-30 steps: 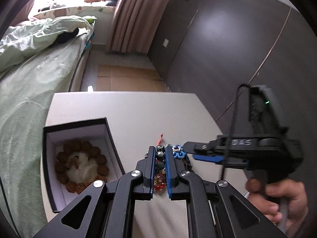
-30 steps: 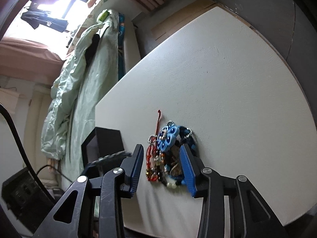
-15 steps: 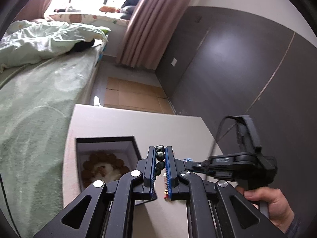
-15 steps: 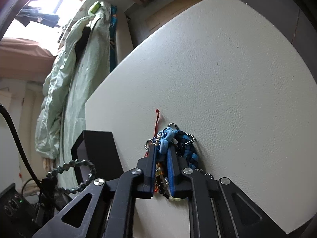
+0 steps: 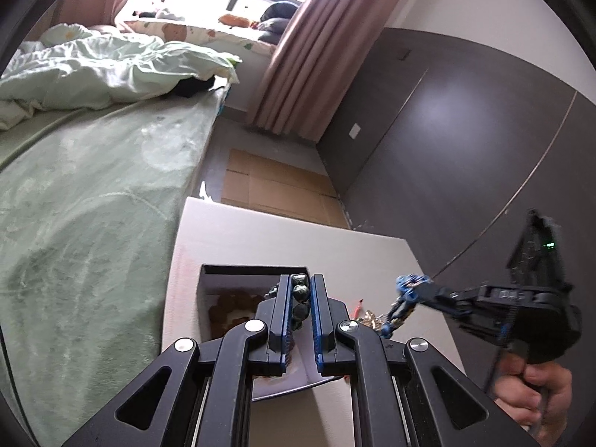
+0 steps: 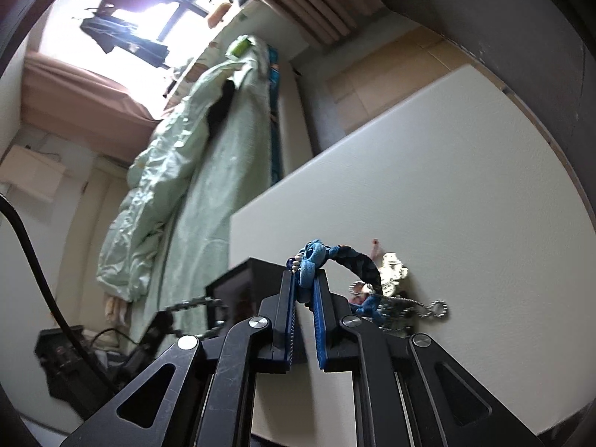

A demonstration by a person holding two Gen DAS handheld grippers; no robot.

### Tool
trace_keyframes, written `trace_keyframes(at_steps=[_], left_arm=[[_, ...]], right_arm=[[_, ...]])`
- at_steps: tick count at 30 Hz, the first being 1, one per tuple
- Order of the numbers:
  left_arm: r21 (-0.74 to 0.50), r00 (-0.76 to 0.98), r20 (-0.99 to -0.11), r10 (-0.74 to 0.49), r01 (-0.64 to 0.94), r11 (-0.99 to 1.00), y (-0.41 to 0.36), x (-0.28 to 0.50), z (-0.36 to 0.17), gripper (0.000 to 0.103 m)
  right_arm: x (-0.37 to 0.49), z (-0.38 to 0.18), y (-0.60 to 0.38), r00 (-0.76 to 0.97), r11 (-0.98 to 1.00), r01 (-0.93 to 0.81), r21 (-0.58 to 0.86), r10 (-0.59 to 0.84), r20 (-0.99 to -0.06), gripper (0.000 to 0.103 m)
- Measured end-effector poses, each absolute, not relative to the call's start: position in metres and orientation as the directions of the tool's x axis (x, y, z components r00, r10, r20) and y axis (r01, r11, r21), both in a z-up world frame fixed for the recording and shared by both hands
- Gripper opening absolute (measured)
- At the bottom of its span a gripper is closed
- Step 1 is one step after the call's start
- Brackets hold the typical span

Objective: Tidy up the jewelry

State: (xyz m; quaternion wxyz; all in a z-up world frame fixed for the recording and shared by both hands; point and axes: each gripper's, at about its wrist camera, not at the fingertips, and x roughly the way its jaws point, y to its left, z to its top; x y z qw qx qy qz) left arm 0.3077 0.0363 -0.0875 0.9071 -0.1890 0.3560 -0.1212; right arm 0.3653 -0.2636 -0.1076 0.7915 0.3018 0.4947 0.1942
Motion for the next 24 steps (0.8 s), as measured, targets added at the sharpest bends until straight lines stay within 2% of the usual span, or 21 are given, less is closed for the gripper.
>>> trace_keyframes(at_steps=[2, 4, 6, 8, 17, 24], left_arm=[[-0.430, 0.713, -0.610, -0.346, 0.070, 0.900, 0.040, 0.308, -0.089, 0.011], [-0.428, 0.706, -0.622, -0.339, 0.056, 0.902, 0.042, 0.309, -0.091, 0.020], [-0.434, 0.709, -0.621, -0.336, 0.046, 0.900, 0.046, 0.308, -0.092, 0.057], [-0.444, 0.733, -0.597, -0.326, 0.037, 0.895, 0.051, 0.304, -0.089, 0.066], [-0.477, 0.772, -0.561, -0.299, -0.006, 0.879, 0.072, 0.296, -0.084, 0.066], [-0.496, 0.790, -0.544, -0.282, -0.031, 0.868, 0.083, 0.293, -0.081, 0.066]], right_arm=[[0.362, -0.098, -0.259, 0.451, 0.734, -0.040, 0.678, 0.618, -0.644, 0.011], [0.358, -0.090, -0.254, 0.464, 0.729, -0.069, 0.682, 0.628, -0.625, 0.011], [0.354, -0.082, -0.250, 0.476, 0.725, -0.098, 0.682, 0.636, -0.607, 0.011], [0.351, -0.073, -0.243, 0.486, 0.717, -0.132, 0.684, 0.648, -0.586, 0.011], [0.337, -0.044, -0.211, 0.491, 0.671, -0.271, 0.690, 0.713, -0.500, 0.011], [0.323, -0.016, -0.193, 0.503, 0.604, -0.391, 0.695, 0.772, -0.388, 0.011]])
